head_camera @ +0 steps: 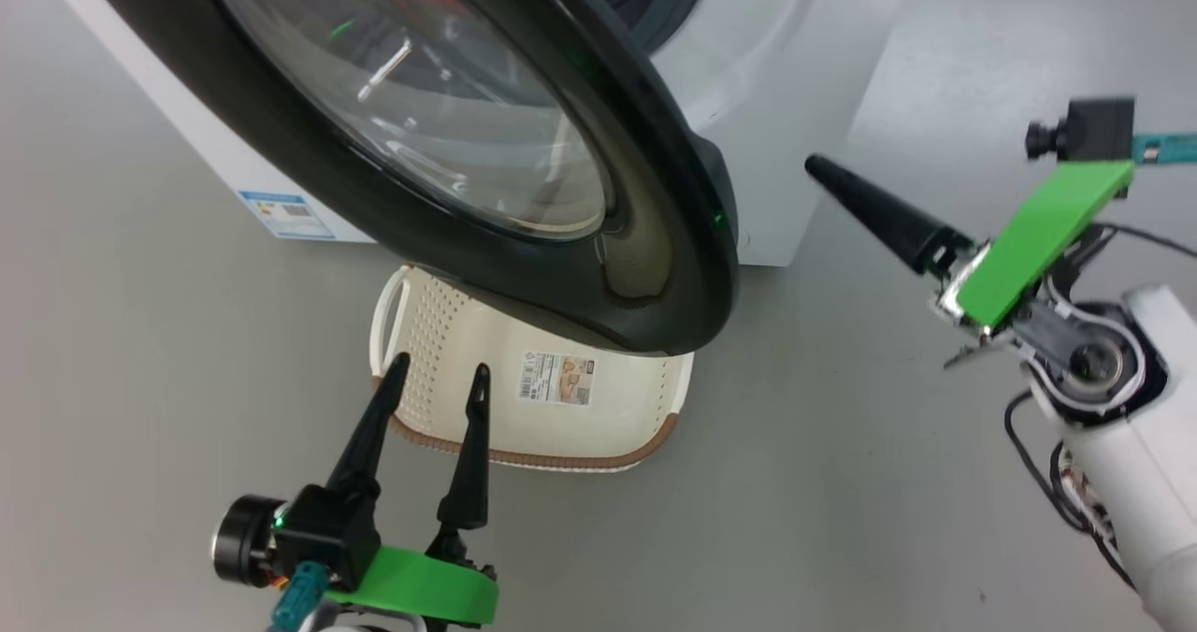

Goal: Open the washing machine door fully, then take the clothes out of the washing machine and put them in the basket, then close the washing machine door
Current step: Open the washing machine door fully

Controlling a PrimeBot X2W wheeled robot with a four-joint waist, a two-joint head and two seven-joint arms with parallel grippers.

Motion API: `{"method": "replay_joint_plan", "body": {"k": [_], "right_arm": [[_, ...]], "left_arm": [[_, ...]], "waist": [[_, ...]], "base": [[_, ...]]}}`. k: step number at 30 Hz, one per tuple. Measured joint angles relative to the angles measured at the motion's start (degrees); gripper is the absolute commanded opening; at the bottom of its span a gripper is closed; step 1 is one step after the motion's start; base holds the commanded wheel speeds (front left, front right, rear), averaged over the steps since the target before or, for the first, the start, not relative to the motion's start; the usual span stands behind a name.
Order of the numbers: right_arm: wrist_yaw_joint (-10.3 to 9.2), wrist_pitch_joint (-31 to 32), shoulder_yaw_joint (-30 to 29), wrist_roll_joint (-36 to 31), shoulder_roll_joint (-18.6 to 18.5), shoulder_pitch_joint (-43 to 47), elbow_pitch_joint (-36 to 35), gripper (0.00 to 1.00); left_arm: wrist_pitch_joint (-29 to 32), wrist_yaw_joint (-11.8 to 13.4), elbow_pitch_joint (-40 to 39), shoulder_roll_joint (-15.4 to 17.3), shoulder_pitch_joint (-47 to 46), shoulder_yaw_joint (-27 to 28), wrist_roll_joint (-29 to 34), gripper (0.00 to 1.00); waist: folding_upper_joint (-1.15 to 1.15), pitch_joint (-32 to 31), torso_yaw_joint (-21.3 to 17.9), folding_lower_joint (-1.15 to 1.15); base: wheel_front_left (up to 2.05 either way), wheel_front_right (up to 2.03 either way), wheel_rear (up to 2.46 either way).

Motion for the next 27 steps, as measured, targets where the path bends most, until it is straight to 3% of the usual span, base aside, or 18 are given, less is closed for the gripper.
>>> {"method": "replay_joint_plan", "body": {"k": [10,27], "right_arm": [[0.0,-9.2,3.9,-1.7,-2.8,7.1,1.8,1.0],[0.01,-30.5,13.8,-6.7,-6.7,15.5,6.1,1.0]], "left_arm": [[0.0,-0.6,0.5,0.0,1.7,3.7,1.0,1.0],[0.0,-1.0,1.6,0.0,5.4,8.1,1.9,1.0]], "waist": [[0.0,-1.6,-3.3,0.0],[0.0,-4.3,-6.4,0.0]], "base": [[0.0,0.0,0.0],[0.0,0.0,0.0]]}}
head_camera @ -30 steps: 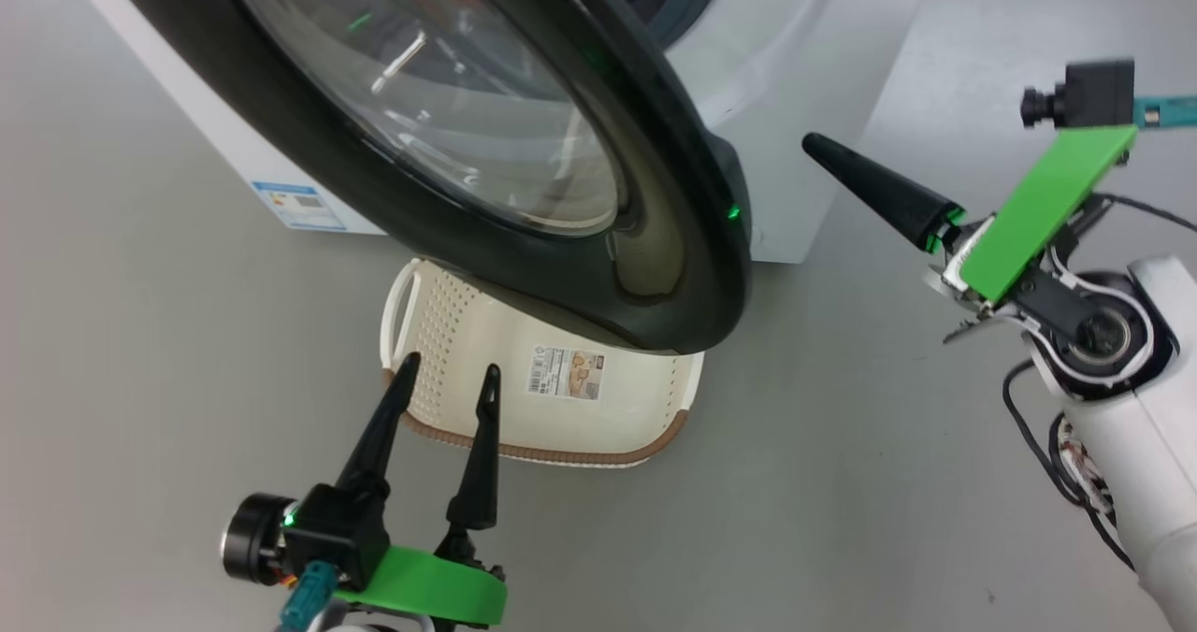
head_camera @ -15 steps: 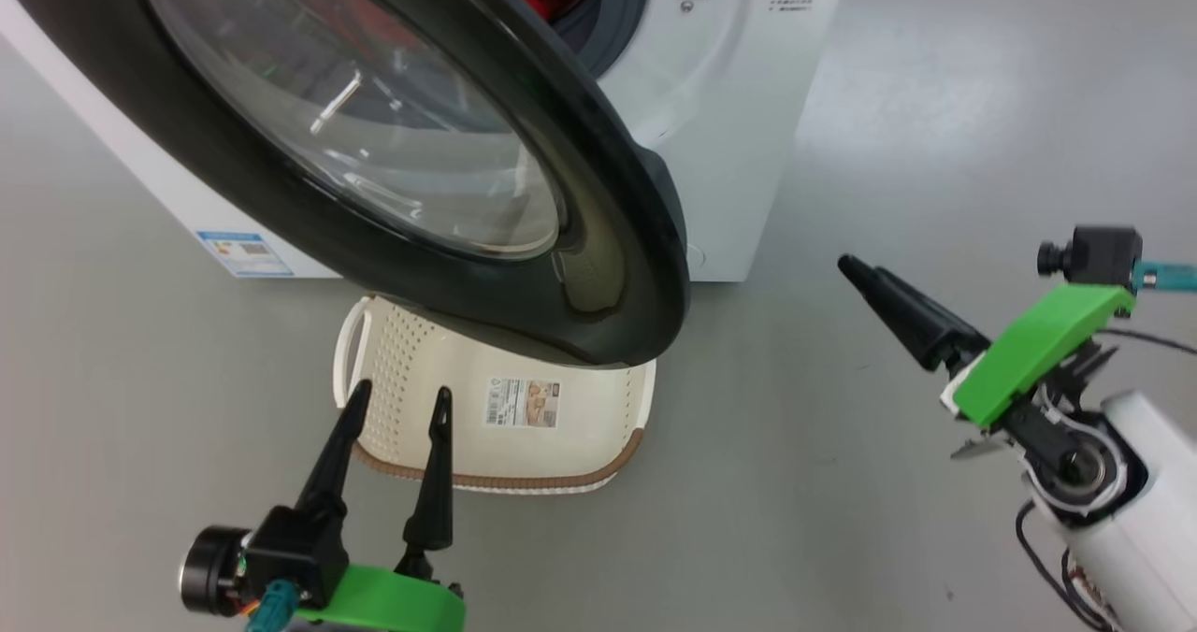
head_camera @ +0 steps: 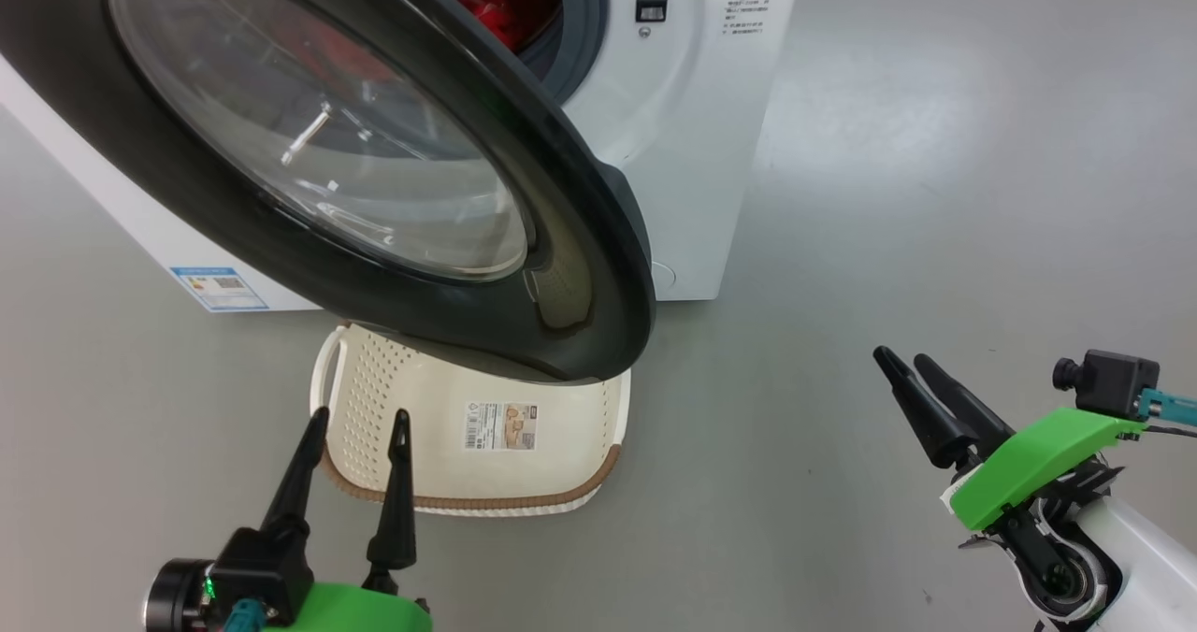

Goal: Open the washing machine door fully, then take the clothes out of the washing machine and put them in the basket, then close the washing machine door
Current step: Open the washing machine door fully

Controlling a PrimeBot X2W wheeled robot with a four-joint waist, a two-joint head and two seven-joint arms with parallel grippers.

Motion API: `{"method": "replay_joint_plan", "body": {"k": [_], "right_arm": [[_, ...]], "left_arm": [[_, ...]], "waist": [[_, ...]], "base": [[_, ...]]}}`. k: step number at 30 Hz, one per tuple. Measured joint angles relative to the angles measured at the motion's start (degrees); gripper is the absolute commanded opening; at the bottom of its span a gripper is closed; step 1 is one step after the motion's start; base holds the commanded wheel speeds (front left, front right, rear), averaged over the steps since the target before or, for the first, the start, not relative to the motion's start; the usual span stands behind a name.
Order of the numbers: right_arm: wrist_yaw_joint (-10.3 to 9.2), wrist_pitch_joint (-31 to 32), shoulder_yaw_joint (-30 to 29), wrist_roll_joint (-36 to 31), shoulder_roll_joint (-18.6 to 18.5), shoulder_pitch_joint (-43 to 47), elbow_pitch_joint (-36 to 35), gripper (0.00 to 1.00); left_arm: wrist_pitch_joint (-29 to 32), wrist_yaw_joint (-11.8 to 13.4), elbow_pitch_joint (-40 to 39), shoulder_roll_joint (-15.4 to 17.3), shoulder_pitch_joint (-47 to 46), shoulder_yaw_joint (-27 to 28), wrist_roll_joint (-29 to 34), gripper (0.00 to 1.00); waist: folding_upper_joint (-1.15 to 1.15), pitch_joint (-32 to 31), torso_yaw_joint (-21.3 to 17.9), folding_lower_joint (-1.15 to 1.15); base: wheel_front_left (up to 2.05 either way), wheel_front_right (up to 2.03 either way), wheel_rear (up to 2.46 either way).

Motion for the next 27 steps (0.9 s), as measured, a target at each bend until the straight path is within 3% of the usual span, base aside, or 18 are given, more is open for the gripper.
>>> {"method": "replay_joint_plan", "body": {"k": [9,18,27], "right_arm": [[0.0,-6.6,0.6,-7.1,-0.4,0.1,3.3,1.0],[0.0,-6.9,-19.2,-27.5,7.5,7.4,-0.4,1.0],[0.01,-6.9,-31.3,-43.2,14.7,13.4,-7.4,1.0]], "left_arm": [[0.0,0.0,0.1,0.0,0.0,1.1,0.4,1.0],[0.0,0.0,0.1,0.0,0.0,1.4,0.6,1.0],[0.0,0.0,0.2,0.0,0.0,1.3,1.0,1.0]], "waist": [[0.0,0.0,-0.9,0.0],[0.0,0.1,-1.1,0.0],[0.0,0.5,-0.5,0.0]], "base": [[0.0,0.0,0.0],[0.0,0.0,0.0],[0.0,0.0,0.0]]}}
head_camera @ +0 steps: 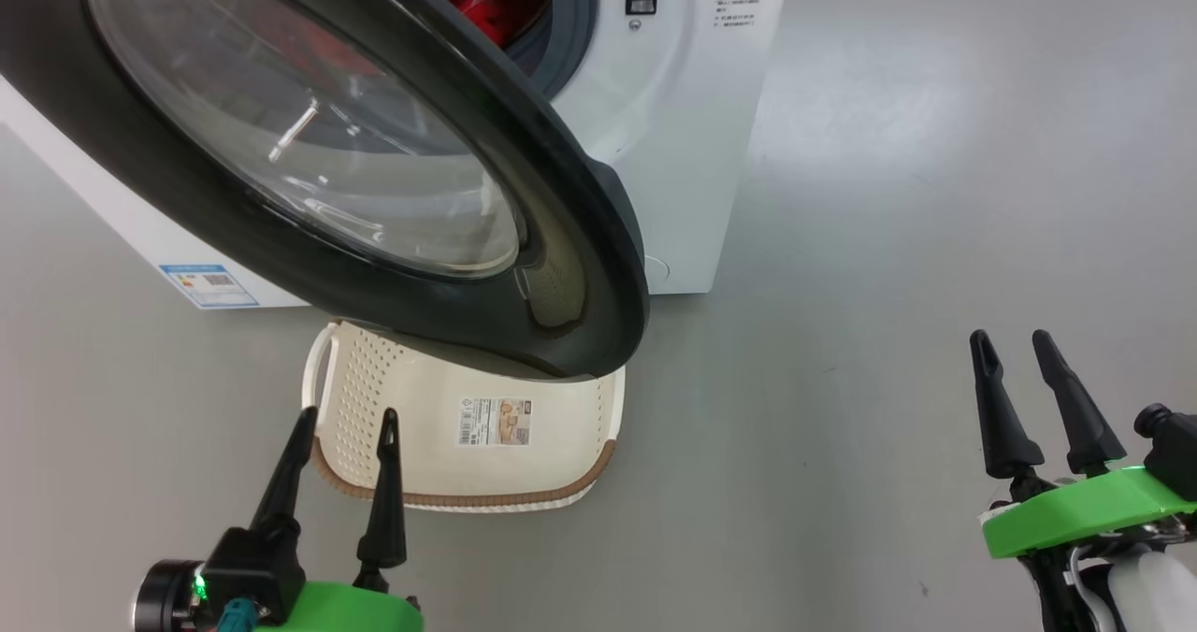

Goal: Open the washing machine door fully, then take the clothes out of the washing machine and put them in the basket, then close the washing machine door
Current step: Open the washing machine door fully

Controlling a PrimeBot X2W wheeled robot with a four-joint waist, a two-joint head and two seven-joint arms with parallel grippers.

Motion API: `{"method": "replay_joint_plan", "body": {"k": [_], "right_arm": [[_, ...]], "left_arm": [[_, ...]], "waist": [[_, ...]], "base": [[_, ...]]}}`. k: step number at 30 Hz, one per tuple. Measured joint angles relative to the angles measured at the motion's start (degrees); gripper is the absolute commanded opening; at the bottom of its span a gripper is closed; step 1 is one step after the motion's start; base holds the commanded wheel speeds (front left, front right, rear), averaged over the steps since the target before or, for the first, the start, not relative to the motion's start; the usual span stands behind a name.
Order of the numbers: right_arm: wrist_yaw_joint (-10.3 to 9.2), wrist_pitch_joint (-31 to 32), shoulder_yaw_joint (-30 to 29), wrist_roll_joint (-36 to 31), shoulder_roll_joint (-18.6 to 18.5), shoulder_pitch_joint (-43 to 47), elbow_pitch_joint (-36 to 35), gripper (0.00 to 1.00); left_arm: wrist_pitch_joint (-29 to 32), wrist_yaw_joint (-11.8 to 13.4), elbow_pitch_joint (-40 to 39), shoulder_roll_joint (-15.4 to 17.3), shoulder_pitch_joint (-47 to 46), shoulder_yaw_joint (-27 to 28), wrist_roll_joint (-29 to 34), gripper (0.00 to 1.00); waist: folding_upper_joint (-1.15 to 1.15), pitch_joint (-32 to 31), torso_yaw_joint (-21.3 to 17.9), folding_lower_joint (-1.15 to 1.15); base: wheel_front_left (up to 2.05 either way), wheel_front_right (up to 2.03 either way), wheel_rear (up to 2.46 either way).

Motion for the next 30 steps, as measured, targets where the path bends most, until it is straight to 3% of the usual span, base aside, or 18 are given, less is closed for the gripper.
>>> {"method": "replay_joint_plan", "body": {"k": [6,25,28,30], "right_arm": [[0.0,-0.2,-1.3,-3.2,2.8,2.9,-2.7,1.0],[0.0,-0.2,-1.4,-5.3,3.7,3.9,-2.5,1.0],[0.0,-0.2,-0.2,-3.2,3.9,3.7,-2.8,0.0],[0.0,-0.2,0.1,-1.6,3.9,3.3,-3.2,0.0]], "left_arm": [[0.0,0.0,0.0,0.0,0.0,-0.1,0.0,1.0],[0.0,0.1,-0.3,0.0,0.0,-0.6,0.4,1.0],[0.0,0.1,-0.4,0.0,0.0,-0.9,0.4,1.0],[0.0,0.3,-0.6,0.0,0.0,-1.3,0.4,1.0]], "waist": [[0.0,0.1,0.4,0.0],[0.0,0.3,0.6,0.0],[0.0,0.2,0.7,0.0],[0.0,0.2,0.8,0.0]], "base": [[0.0,0.0,0.0],[0.0,0.0,0.0],[0.0,0.0,0.0],[0.0,0.0,0.0]]}}
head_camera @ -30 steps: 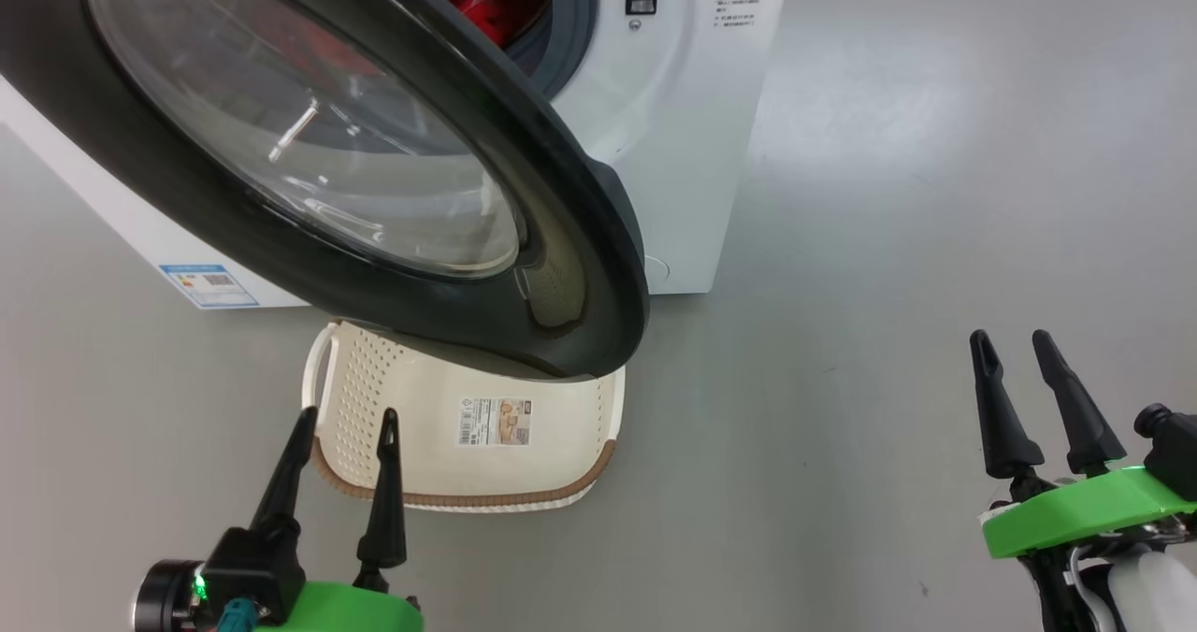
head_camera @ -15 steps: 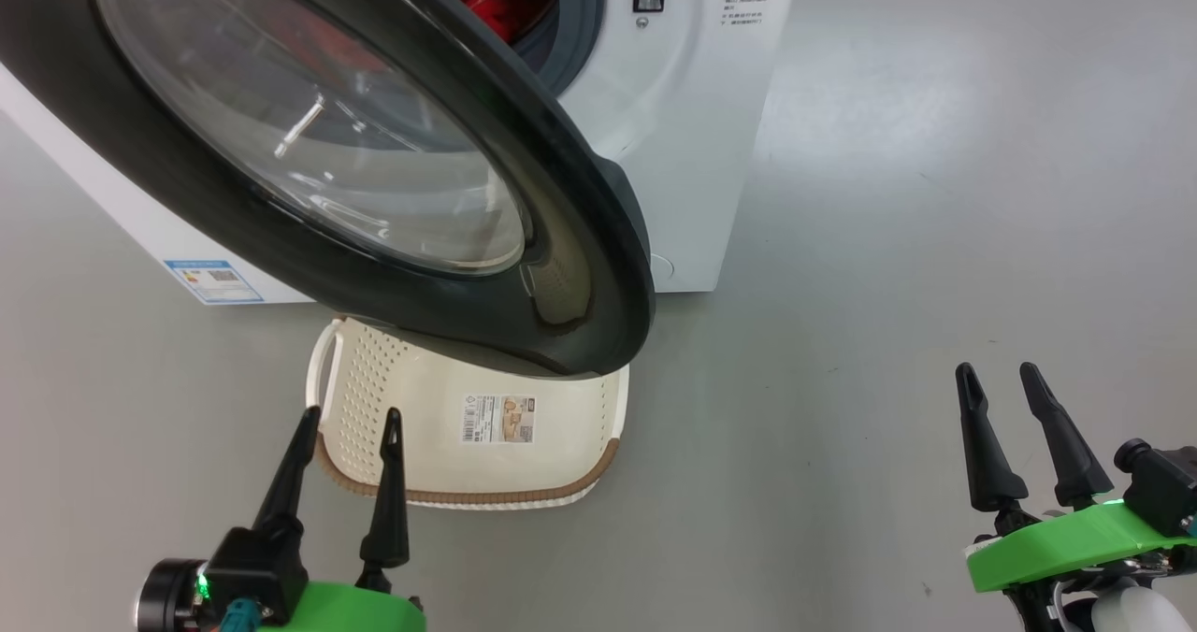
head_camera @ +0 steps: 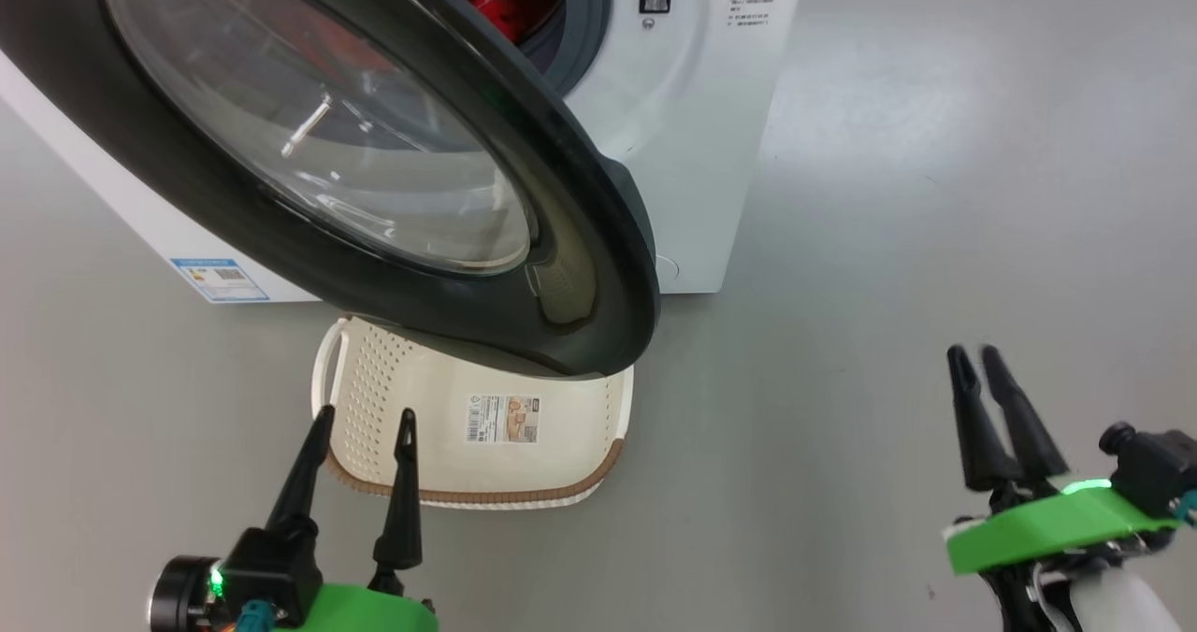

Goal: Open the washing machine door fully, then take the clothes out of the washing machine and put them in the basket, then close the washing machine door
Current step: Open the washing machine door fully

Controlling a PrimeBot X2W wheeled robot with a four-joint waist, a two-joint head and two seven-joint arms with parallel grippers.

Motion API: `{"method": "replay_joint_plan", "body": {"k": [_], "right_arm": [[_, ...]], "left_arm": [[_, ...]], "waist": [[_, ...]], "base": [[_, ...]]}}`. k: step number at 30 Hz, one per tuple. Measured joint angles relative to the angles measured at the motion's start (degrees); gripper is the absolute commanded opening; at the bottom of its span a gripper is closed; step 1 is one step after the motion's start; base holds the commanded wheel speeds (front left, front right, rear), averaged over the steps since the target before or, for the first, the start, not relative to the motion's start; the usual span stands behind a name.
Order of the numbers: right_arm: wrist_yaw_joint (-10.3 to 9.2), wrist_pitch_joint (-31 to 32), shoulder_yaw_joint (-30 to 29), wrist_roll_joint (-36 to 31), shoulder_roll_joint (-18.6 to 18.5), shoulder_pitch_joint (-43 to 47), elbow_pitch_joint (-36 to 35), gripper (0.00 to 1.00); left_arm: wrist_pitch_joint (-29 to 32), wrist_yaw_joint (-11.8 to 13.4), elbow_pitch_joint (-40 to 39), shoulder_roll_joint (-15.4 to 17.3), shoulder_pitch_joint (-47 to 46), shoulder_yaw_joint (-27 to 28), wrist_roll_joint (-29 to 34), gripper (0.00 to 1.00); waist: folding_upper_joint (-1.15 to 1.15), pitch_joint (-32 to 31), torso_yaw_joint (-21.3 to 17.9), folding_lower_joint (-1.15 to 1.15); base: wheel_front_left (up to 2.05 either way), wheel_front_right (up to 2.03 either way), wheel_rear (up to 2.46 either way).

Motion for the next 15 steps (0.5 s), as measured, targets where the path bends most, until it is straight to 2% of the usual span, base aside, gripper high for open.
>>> {"method": "replay_joint_plan", "body": {"k": [7,15], "right_arm": [[0.0,0.0,5.8,6.9,-0.6,-7.7,-0.5,0.0],[0.0,0.0,12.0,13.6,-2.9,-15.4,-0.3,0.0]], "left_arm": [[0.0,0.9,-0.4,0.0,0.0,-1.5,-0.7,1.0],[0.0,1.4,-0.9,0.0,0.0,-4.0,-1.1,1.0]], "waist": [[0.0,-0.1,0.5,0.0],[0.0,0.4,2.2,0.0]], "base": [[0.0,0.0,0.0],[0.0,0.0,0.0]]}}
